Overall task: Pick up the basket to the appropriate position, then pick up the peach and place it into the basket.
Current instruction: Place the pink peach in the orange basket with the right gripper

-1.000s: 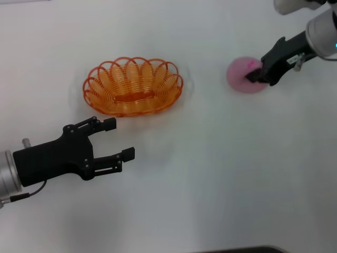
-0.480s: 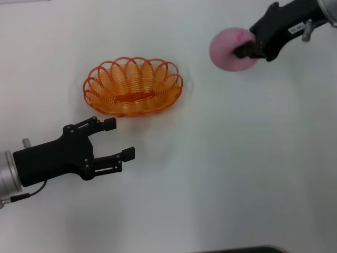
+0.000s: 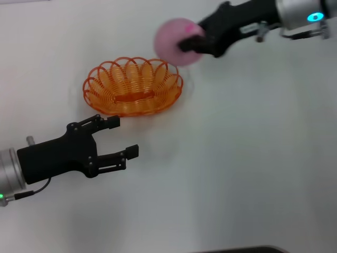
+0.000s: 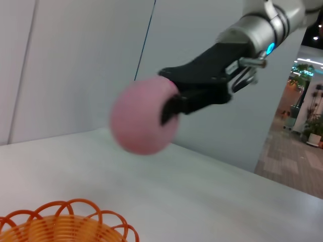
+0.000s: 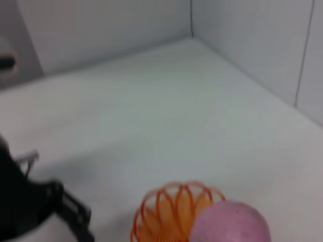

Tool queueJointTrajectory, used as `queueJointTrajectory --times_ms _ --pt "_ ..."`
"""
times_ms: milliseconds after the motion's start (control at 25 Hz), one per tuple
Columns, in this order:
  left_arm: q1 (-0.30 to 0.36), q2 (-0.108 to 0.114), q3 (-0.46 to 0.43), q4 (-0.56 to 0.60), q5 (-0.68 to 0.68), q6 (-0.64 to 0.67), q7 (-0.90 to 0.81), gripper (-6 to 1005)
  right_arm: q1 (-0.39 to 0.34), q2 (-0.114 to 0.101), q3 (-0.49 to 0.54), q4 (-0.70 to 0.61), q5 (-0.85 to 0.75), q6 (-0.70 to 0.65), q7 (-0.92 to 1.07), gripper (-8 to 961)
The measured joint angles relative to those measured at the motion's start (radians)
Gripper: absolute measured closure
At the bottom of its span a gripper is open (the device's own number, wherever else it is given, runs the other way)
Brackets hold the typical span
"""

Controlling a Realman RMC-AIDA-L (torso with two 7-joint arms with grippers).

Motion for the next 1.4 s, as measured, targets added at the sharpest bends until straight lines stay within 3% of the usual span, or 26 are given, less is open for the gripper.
queueJointTrajectory --times_ms 80,120,320,440,480,680,880,1400 --pt "-0.006 0.0 0.0 -0.007 0.0 -0.003 0.002 125 -0.001 0.002 -0.008 0.15 0.147 0.113 -0.123 862" --pt "-0.007 0.0 0.0 -0.009 0.0 -0.004 0.003 125 -0.001 0.002 -0.008 0.15 0.147 0.113 -0.123 862" --pt "-0.013 -0.001 0.0 -0.019 -0.01 -0.006 0.008 125 0.003 0.006 -0.015 0.445 0.424 0.257 -0.454 861" --pt "-0.015 -0.001 0.0 -0.02 -0.011 -0.006 0.009 125 0.015 0.011 -0.02 0.656 0.62 0.286 -0.747 861" --pt "-0.015 -0.001 0.0 -0.02 -0.011 -0.007 0.009 125 0.015 0.011 -0.02 0.656 0.62 0.286 -0.747 860" --pt "-0.017 -0.002 0.0 -0.023 -0.02 -0.019 0.009 125 0.035 0.02 -0.021 0.893 0.833 0.24 -1.104 858" --pt "-0.017 -0.002 -0.002 -0.024 -0.034 -0.021 0.011 125 0.053 0.025 -0.011 0.979 0.872 0.228 -1.205 855" --pt "-0.016 -0.002 -0.002 -0.027 -0.038 -0.021 0.011 125 0.083 0.027 -0.008 0.998 0.876 0.236 -1.199 849"
